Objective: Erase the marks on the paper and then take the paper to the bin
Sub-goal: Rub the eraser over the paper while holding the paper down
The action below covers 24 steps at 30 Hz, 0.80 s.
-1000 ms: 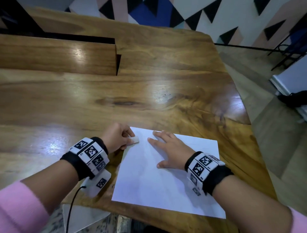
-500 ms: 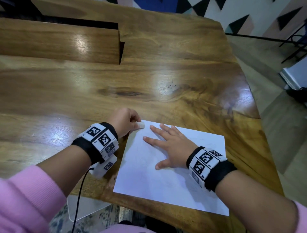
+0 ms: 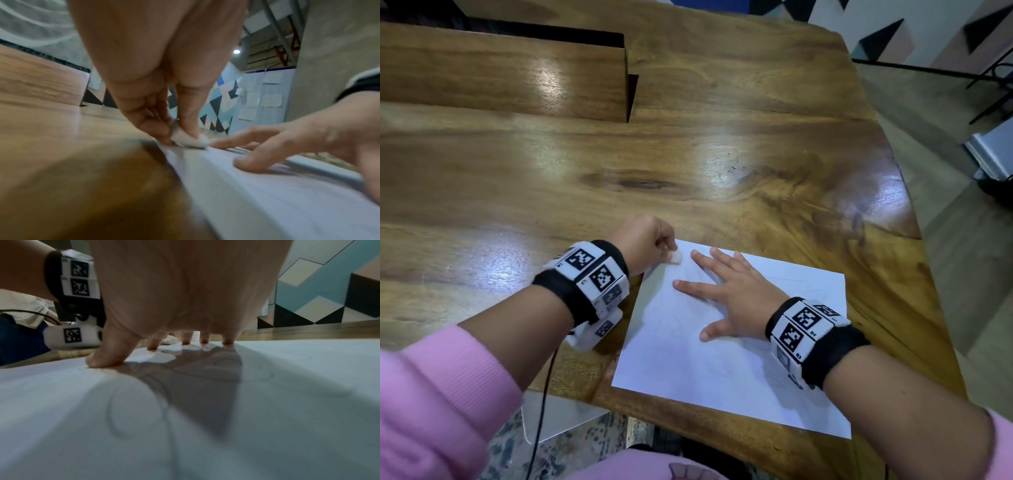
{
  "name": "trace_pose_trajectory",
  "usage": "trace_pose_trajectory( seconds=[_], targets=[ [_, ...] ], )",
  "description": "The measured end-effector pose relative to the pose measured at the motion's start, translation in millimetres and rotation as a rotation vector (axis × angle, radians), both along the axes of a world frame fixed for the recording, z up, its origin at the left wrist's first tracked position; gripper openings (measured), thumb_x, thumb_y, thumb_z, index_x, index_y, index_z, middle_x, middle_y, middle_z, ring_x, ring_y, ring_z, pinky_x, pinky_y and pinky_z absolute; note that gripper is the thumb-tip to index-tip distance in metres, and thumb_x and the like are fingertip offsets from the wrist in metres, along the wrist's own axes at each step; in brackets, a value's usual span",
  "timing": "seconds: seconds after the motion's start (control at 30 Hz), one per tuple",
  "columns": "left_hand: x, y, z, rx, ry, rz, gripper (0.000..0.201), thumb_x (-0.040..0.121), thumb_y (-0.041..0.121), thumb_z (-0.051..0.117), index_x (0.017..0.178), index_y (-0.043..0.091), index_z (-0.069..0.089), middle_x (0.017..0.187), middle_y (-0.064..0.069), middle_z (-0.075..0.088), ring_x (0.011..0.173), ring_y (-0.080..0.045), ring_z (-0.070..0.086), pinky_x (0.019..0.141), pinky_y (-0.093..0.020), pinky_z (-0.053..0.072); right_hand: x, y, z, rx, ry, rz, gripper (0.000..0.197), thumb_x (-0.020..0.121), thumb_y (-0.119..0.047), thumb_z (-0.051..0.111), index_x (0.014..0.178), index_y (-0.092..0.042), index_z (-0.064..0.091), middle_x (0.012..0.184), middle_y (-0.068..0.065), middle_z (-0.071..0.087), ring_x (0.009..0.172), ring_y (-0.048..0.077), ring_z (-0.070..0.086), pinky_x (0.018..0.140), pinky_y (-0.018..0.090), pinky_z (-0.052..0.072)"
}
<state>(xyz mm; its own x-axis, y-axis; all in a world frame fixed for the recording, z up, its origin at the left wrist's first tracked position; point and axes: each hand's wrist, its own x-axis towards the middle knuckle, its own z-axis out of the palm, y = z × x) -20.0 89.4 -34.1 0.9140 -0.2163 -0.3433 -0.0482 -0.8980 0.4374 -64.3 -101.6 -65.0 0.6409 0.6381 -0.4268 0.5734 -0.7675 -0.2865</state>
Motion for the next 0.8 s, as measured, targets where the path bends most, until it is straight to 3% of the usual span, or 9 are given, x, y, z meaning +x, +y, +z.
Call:
trace_pose_trajectory(
  seconds=[0.13,0.3,0.43,0.57,0.63,0.73,0.8],
  targets=[
    [-4,-5,0,-0.017,-0.069,0.083,0.011,0.078,0.015,0.066,0.088,0.011,0.069,0.08,-0.003,0.062,0.078,-0.02,0.057,0.068,-0.023,0.04,0,1,0,0.022,0.016,-0.032,0.088,0.076,-0.06,0.063,0.145,-0.049,0.011,0.158,-0.009,-0.014,0.144,0.016,-0.017,0.114,0.037,-0.014],
    [-24,2,-1,0.032,-0.041,0.032,0.01,0.08,0.013,0.065,0.089,0.01,0.069,0.077,0.0,0.054,0.079,-0.02,0.055,0.061,-0.02,0.034,4,1,0,0.085,-0.008,-0.156,0.108,0.067,-0.056,0.074,0.15,-0.022,0.014,0.158,-0.008,0.003,0.145,0.013,-0.001,0.117,0.028,-0.002],
    [-24,1,0,0.04,-0.039,0.034,0.013,0.079,0.02,0.066,0.089,0.012,0.068,0.071,0.004,0.053,0.073,-0.014,0.049,0.056,-0.02,0.034,8,1,6,0.044,-0.049,-0.173,0.108,0.067,-0.06,0.071,0.15,-0.026,0.011,0.156,-0.011,0.008,0.142,0.015,0.006,0.115,0.032,0.01],
    [-10,-2,3,-0.021,-0.049,0.082,0.016,0.077,0.026,0.068,0.089,0.016,0.067,0.077,-0.002,0.062,0.074,-0.016,0.054,0.065,-0.023,0.04,9,2,8,0.003,-0.055,-0.16,0.107,0.068,-0.063,0.068,0.15,-0.031,0.007,0.154,-0.013,0.008,0.139,0.015,0.007,0.112,0.034,0.013],
    [-1,-6,0,-0.053,-0.086,0.125,0.013,0.077,0.026,0.069,0.086,0.017,0.067,0.079,-0.003,0.064,0.074,-0.016,0.055,0.064,-0.022,0.039,9,1,8,-0.006,-0.056,-0.155,0.107,0.068,-0.064,0.067,0.15,-0.031,0.006,0.154,-0.012,0.008,0.139,0.015,0.007,0.112,0.035,0.013],
    [-6,-4,-2,-0.008,-0.105,0.052,0.014,0.078,0.023,0.068,0.086,0.012,0.069,0.073,0.001,0.056,0.072,-0.016,0.052,0.052,-0.013,0.033,10,2,9,-0.021,-0.065,-0.148,0.107,0.069,-0.065,0.066,0.15,-0.032,0.004,0.154,-0.012,0.007,0.14,0.016,0.006,0.112,0.035,0.012],
    [-19,4,-2,-0.01,-0.036,-0.034,0.015,0.076,0.023,0.07,0.084,0.01,0.07,0.072,0.002,0.058,0.071,-0.015,0.053,0.052,-0.004,0.028,10,2,9,-0.03,-0.071,-0.137,0.107,0.068,-0.066,0.066,0.149,-0.033,0.003,0.154,-0.012,0.007,0.139,0.016,0.006,0.112,0.035,0.012]
  ],
)
